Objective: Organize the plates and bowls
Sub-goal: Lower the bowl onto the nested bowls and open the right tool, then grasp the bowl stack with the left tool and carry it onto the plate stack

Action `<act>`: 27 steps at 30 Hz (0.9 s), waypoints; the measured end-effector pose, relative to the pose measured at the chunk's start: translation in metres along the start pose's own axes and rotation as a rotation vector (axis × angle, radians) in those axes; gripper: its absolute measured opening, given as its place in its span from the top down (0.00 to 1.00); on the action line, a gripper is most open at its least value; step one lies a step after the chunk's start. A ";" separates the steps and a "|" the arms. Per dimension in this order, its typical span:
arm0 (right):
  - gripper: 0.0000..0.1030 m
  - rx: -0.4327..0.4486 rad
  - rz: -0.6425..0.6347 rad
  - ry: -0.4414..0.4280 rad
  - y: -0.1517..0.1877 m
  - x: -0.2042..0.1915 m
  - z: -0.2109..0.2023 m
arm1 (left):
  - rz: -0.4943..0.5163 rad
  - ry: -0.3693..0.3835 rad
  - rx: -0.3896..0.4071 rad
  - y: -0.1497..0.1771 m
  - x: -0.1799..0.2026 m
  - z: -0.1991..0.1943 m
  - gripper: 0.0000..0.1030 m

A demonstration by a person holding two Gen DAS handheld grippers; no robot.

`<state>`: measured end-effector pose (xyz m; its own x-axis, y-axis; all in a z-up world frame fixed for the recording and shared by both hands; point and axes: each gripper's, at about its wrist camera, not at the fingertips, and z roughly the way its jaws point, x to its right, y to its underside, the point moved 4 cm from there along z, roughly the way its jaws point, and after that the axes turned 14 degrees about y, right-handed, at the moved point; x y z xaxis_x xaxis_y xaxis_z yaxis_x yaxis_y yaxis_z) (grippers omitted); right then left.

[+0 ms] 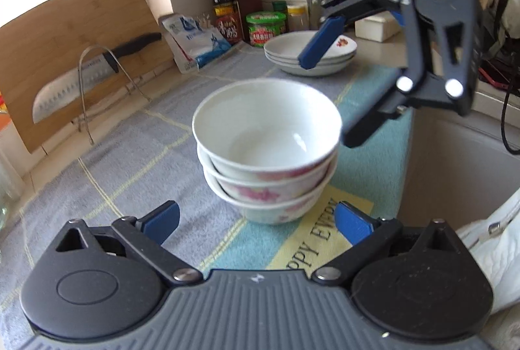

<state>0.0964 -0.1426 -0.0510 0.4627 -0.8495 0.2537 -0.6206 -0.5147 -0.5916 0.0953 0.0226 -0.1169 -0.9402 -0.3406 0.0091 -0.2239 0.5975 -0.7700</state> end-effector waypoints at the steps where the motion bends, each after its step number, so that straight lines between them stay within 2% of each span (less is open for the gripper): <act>1: 0.00 -0.014 -0.012 0.000 0.005 -0.002 0.003 | -0.008 0.009 -0.009 0.002 -0.002 0.003 0.02; 7: 0.00 -0.069 -0.062 0.030 0.028 -0.016 0.033 | 0.002 0.040 -0.025 0.004 -0.012 0.016 0.02; 13: 0.00 -0.061 -0.094 0.039 0.029 -0.020 0.055 | 0.030 0.088 -0.057 0.004 -0.017 0.032 0.04; 27: 0.02 -0.063 -0.144 -0.051 0.019 -0.012 0.068 | 0.145 0.247 -0.110 -0.012 -0.026 0.047 0.07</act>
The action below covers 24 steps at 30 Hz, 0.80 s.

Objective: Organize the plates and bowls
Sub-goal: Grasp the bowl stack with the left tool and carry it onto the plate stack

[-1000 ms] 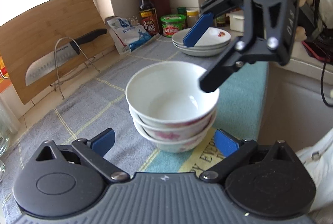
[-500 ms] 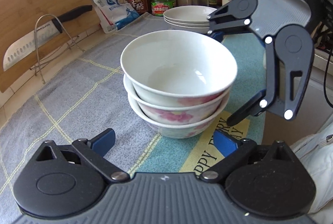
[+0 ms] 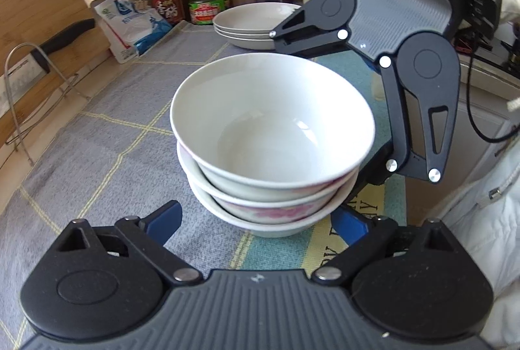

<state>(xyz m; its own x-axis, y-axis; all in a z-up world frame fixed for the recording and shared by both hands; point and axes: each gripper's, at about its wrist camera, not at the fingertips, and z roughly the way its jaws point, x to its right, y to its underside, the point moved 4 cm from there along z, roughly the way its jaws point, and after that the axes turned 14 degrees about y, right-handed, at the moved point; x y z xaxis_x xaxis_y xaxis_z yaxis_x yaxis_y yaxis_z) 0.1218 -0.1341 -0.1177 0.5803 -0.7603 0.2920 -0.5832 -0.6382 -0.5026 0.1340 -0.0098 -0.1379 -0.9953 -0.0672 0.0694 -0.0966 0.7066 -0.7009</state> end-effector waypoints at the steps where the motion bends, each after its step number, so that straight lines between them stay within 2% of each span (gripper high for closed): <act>1: 0.03 -0.002 -0.004 -0.011 -0.001 0.001 0.001 | 0.010 0.014 -0.004 -0.001 0.000 0.000 0.07; 11: 0.10 -0.012 -0.036 -0.066 -0.006 0.001 0.002 | 0.085 0.121 -0.039 -0.006 -0.007 0.002 0.11; 24: 0.13 -0.027 -0.022 -0.108 -0.006 0.003 0.002 | 0.124 0.160 -0.057 -0.009 -0.006 0.003 0.15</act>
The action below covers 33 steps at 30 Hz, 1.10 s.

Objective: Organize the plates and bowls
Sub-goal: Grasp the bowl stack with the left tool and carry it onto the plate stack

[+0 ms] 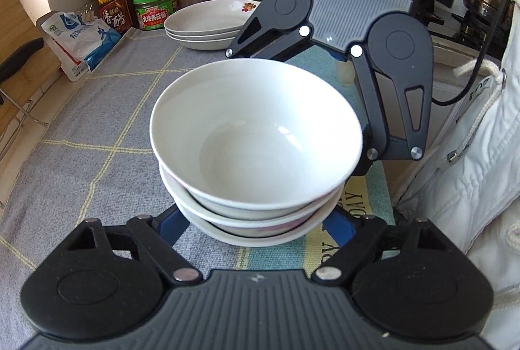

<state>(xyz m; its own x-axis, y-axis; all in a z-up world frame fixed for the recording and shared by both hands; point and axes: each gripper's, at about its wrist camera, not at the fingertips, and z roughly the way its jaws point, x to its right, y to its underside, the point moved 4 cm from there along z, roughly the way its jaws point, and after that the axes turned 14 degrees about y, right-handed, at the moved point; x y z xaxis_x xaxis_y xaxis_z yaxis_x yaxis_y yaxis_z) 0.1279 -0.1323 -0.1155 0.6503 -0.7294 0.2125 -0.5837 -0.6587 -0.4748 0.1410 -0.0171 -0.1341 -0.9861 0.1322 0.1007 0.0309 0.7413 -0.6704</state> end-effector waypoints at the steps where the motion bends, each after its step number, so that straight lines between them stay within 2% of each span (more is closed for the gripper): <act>1: 0.13 -0.001 0.000 0.001 0.000 0.000 0.000 | -0.001 0.000 0.000 0.000 0.000 0.000 0.16; 9: 0.13 -0.008 0.002 -0.007 -0.002 0.002 0.000 | -0.005 -0.012 -0.002 -0.002 0.002 -0.001 0.16; 16: 0.13 0.009 -0.019 -0.013 -0.002 0.016 -0.008 | -0.018 -0.038 -0.003 -0.019 0.001 -0.003 0.16; 23: 0.13 0.020 -0.046 -0.005 0.008 0.050 -0.024 | -0.023 -0.065 0.008 -0.058 -0.010 0.006 0.16; 33: 0.13 0.030 -0.069 0.042 0.040 0.121 -0.053 | 0.012 -0.093 0.050 -0.129 -0.041 0.032 0.16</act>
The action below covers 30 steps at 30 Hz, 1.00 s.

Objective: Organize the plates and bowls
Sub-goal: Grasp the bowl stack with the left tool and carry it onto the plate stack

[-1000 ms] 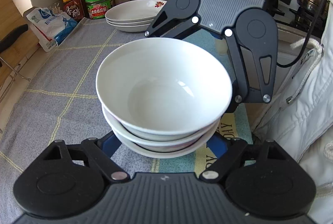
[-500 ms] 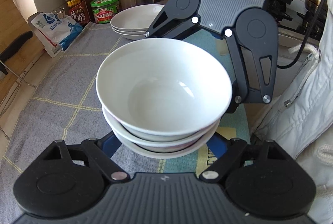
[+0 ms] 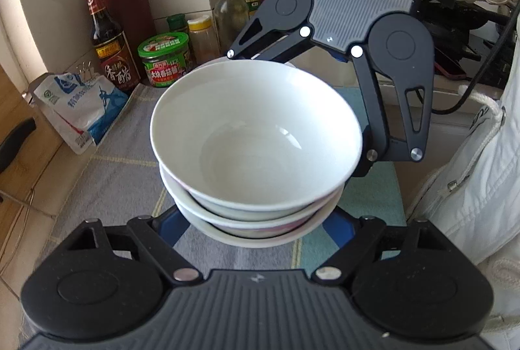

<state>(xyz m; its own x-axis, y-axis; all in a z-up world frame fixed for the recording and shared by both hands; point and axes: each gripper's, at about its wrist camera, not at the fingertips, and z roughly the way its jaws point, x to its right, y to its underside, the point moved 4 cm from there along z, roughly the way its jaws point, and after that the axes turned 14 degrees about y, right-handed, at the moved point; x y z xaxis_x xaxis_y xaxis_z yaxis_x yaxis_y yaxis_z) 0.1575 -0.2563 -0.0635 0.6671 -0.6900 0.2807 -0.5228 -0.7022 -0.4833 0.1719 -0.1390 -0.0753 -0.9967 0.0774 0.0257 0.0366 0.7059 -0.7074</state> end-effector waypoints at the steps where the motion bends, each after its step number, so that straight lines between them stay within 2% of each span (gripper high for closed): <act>1: 0.13 0.001 0.000 0.004 0.003 0.007 -0.002 | 0.003 -0.001 0.004 -0.006 -0.003 0.004 0.16; 15: 0.13 -0.035 0.030 0.075 0.063 0.094 -0.012 | 0.072 0.020 0.038 -0.077 -0.036 0.076 0.16; 21: 0.13 -0.069 0.056 0.089 0.087 0.117 -0.003 | 0.074 0.047 0.034 -0.087 -0.052 0.104 0.16; 30: 0.14 -0.100 0.094 0.084 0.103 0.134 0.010 | 0.056 0.078 0.026 -0.092 -0.066 0.127 0.16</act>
<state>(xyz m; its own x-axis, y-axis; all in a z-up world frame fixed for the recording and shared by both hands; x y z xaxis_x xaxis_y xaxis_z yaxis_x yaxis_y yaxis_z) 0.1981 -0.4192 -0.0843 0.5681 -0.7630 0.3085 -0.6343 -0.6447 -0.4267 0.2252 -0.2981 -0.1018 -0.9843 0.1718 0.0398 0.0894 0.6808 -0.7270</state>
